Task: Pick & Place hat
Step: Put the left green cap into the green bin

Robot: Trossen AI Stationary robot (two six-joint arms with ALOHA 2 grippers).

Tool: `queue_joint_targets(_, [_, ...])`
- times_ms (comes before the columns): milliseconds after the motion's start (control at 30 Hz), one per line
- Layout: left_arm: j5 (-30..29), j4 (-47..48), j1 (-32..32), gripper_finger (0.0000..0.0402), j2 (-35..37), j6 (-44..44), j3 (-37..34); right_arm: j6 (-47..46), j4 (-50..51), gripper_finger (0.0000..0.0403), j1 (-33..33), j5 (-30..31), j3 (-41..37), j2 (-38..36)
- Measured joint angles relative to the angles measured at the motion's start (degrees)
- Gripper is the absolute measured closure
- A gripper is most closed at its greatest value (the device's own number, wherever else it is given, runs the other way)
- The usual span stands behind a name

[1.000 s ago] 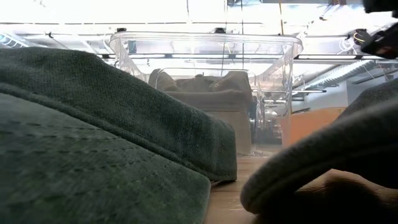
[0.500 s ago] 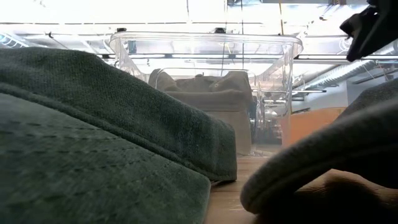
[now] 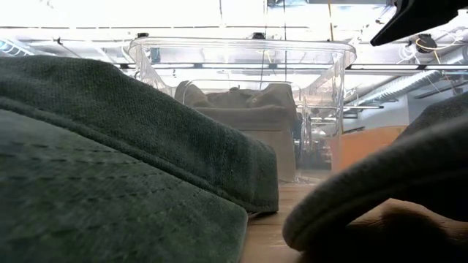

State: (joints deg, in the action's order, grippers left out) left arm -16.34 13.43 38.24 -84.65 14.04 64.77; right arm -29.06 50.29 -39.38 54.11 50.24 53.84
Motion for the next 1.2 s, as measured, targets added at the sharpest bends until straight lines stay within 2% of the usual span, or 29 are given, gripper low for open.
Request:
queue_joint_targets(100, [1.7, 8.2, 0.7, 0.025, -5.0, 0.5, 4.4, -0.3, -2.2, 0.033, 0.0, 2.2, -0.6, 0.0])
queue_joint_targets(200, [5.0, 11.9, 1.0, 0.025, -8.2, 6.5, 7.2, 1.6, -7.4, 0.033, 0.0, 3.2, -2.7, 0.0])
queue_joint_targets(367, [11.9, 11.9, 0.2, 0.0249, -10.3, 15.7, 9.5, 12.5, -16.9, 0.033, 0.0, 4.1, -4.9, 0.1])
queue_joint_targets(500, [12.0, 12.1, 0.2, 0.025, -11.7, 18.7, 9.7, 20.5, -21.3, 0.033, 0.1, 10.7, -4.9, -0.7])
queue_joint_targets(600, [12.3, 12.1, 0.2, 0.0256, -12.4, 17.1, 9.7, 26.2, -27.3, 0.033, 0.7, 15.4, -4.9, -2.3])
queue_joint_targets(733, [11.7, 9.4, 0.2, 0.0275, -12.5, 12.0, 9.7, 31.3, -34.9, 0.033, 1.5, 16.3, -4.9, -4.7])
queue_joint_targets(800, [11.5, 6.6, 0.2, 0.0286, -12.6, 12.4, 9.7, 31.3, -36.9, 0.033, 1.8, 16.3, -4.9, -5.4])
queue_joint_targets(933, [11.2, 4.7, 0.2, 0.0303, -12.5, 18.7, 9.7, 28.8, -36.7, 0.033, 1.9, 16.3, -5.5, -5.6])
queue_joint_targets(1000, [8.7, 3.4, 0.6, 0.0306, -12.6, 19.7, 9.7, 27.8, -36.7, 0.033, 1.9, 16.3, -7.3, -5.8])
queue_joint_targets(1200, [2.7, -1.2, 2.6, 0.028, -12.6, 19.7, 9.7, 19.8, -36.6, 0.033, 1.9, 16.3, -13.5, -7.6])
